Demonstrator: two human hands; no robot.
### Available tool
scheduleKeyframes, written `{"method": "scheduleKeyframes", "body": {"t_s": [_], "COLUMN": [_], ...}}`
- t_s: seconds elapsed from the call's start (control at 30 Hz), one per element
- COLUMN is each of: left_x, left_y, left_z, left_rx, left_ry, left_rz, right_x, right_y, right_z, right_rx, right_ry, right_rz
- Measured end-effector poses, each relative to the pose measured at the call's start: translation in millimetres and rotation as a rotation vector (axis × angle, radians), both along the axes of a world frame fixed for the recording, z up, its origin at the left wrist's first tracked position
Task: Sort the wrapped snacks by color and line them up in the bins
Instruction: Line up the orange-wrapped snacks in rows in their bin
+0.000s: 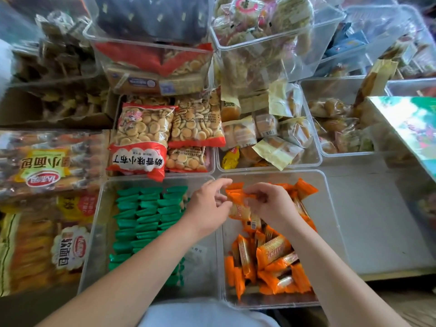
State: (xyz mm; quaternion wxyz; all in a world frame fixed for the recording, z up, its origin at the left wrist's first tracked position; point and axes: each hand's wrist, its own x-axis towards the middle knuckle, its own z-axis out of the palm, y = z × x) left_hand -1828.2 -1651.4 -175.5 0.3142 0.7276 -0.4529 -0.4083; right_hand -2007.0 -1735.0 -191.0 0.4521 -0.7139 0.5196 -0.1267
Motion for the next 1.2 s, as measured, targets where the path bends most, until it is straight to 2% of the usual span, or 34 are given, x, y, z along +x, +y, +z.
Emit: {"method": "scheduleKeyframes", "body": {"t_s": [0.23, 0.4, 0.7, 0.8, 0.93, 1.07, 1.2], "left_x": [16.1, 18.9, -23.3, -48.1, -79.3, -96.7, -97.6], "left_y": [33.7, 52.7, 49.4, 36.9, 21.8, 19.8, 25.6], "left_z": [-7.3, -8.9, -12.3, -17.6, -26.1, -30.8, -26.5], "left_rx": [0.066, 0.087, 0.108, 0.187, 0.292, 0.301, 0.315], "left_ry": [-0.011, -0.056, -0.165, -0.194, -0.195, -0.287, -0.263], "left_rz": [0.109, 0.097, -0.238, -0.399, -0.543, -0.522, -0.459], "right_x": [20.6, 28.7, -20.1, -49.6, -82.6, -106.6, -118.7], "right_y": [-0.4, 8.3, 19.7, 45.3, 73.1, 86.8, 92.1], "right_z": [-43.6, -57.7, -11.0, 6.3, 4.5, 3.2, 7.3], "right_rx": [0.046, -0.077, -0.001, -0.038, -0.067, -0.056, -0.007], "right_ry": [0.154, 0.146, 0.061, -0.001, 0.028, 0.027, 0.017], "right_rz": [0.016, -0.105, -0.098, -0.196, -0.305, -0.396, -0.467]}}
